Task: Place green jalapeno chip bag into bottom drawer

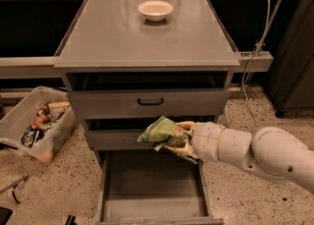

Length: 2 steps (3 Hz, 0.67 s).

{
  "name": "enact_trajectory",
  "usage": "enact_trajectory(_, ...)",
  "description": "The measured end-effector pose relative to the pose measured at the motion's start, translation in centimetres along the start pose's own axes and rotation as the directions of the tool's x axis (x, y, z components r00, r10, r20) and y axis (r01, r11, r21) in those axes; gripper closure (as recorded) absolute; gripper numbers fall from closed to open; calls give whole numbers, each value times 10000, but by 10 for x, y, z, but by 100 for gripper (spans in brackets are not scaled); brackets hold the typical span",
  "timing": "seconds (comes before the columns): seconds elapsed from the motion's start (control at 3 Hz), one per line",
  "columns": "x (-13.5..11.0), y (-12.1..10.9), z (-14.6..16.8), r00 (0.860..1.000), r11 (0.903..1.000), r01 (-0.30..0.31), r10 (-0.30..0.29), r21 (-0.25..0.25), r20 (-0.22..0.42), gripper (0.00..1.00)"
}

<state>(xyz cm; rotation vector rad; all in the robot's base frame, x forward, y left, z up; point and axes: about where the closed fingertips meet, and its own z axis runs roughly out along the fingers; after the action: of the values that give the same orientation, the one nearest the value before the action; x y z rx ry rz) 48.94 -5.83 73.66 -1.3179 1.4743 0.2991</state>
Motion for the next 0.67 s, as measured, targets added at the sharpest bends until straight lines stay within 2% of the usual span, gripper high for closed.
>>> enact_trajectory(0.33,0,0,0,10000,10000,0,0,9,-3,100)
enact_trajectory(0.67,20,18,18,9991,9988,-426,427,-257,29,100)
